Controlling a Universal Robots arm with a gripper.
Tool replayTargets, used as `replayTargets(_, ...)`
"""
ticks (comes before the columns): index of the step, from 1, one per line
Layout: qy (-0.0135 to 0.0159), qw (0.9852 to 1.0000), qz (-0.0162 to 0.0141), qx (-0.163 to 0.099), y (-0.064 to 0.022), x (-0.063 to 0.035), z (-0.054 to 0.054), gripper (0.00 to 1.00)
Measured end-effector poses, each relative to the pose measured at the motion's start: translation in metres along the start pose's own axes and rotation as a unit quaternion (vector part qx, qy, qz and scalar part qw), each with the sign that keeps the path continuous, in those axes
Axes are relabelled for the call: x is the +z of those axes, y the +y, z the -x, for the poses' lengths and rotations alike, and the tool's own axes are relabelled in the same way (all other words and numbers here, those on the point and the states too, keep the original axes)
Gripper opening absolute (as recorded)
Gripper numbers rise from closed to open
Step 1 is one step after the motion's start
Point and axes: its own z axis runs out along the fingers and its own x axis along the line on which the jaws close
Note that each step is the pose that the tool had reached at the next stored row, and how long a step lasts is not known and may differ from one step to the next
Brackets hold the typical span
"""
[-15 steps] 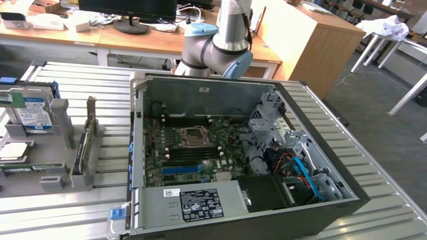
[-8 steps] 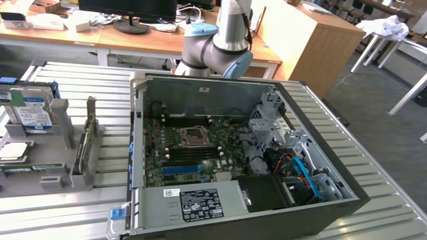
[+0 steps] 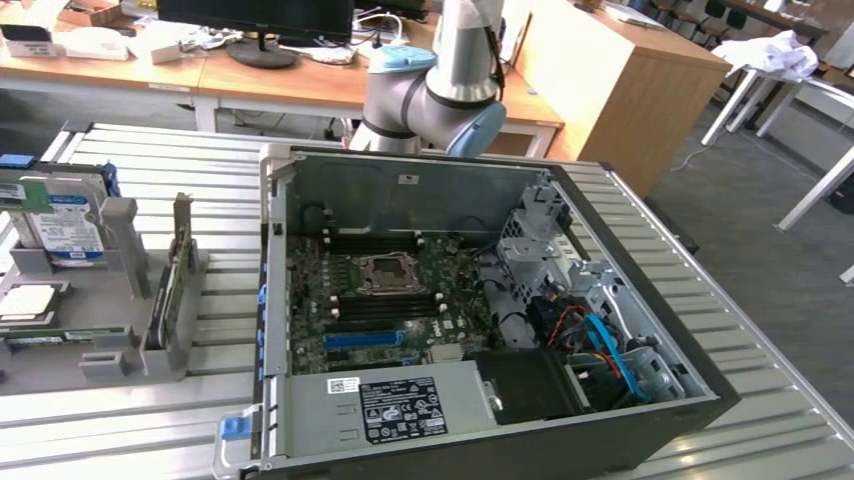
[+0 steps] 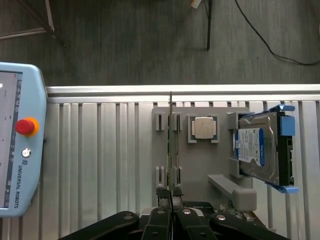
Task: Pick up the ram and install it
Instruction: 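Pick up the ram and move it above insertion slot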
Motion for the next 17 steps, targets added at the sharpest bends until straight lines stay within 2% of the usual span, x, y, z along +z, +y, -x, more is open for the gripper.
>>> replayTargets(17, 0.0001, 1.0, 0.0012, -0.001, -0.0242, -0.0019, 0.0, 0.12)
